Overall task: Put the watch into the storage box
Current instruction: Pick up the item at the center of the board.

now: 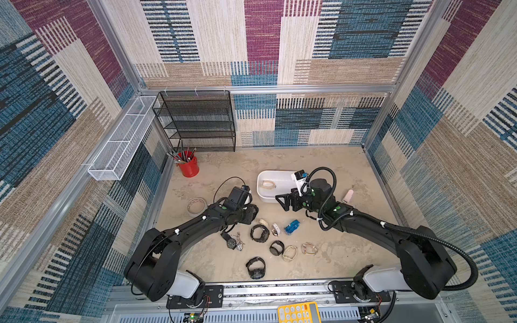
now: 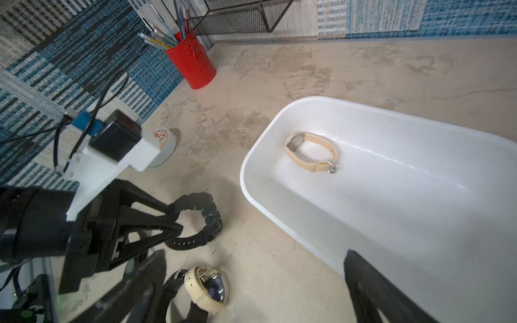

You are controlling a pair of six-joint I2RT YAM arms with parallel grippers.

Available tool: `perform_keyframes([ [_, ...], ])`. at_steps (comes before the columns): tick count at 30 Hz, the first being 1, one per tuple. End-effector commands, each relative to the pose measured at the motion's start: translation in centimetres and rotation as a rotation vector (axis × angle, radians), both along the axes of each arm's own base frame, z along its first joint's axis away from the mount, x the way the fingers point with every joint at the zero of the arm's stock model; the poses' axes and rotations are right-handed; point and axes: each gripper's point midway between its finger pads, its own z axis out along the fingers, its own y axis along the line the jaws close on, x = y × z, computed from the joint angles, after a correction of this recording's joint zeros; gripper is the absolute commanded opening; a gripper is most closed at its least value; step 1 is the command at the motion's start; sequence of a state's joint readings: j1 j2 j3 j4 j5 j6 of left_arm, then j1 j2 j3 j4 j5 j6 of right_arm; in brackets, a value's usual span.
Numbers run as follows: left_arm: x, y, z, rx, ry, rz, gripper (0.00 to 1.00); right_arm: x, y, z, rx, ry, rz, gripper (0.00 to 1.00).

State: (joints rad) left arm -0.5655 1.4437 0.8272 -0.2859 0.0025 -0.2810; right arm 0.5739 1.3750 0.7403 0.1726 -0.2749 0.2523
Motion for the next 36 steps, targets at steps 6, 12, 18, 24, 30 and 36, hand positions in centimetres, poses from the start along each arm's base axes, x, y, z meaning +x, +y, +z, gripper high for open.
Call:
perform_keyframes([
  [6, 0.8, -0.5, 2.1, -0.022, -0.047, -0.004, 0.13, -2.5, 1.7, 0.8, 0.039, -0.036, 0.126, 1.00],
  [12, 1.2, -0.9, 5.3, -0.062, -0.112, -0.019, 0.13, -2.4, 1.7, 1.2, 0.049, -0.045, 0.109, 1.00],
  [18, 1.9, -2.1, 8.6, -0.133, -0.182, -0.053, 0.13, -1.9, 0.9, 2.0, 0.062, -0.054, 0.043, 1.00],
  [24, 3.1, -4.5, 10.5, -0.218, -0.199, -0.100, 0.14, -1.0, -1.5, 2.7, 0.048, -0.073, -0.096, 1.00],
  [30, 4.6, -7.5, 11.4, -0.305, -0.198, -0.153, 0.15, 0.4, -5.0, 2.9, 0.054, -0.050, -0.235, 1.00],
  [36, 6.0, -10.6, 12.0, -0.347, -0.210, -0.215, 0.15, 1.1, -8.3, 2.9, 0.097, -0.028, -0.326, 1.00],
])
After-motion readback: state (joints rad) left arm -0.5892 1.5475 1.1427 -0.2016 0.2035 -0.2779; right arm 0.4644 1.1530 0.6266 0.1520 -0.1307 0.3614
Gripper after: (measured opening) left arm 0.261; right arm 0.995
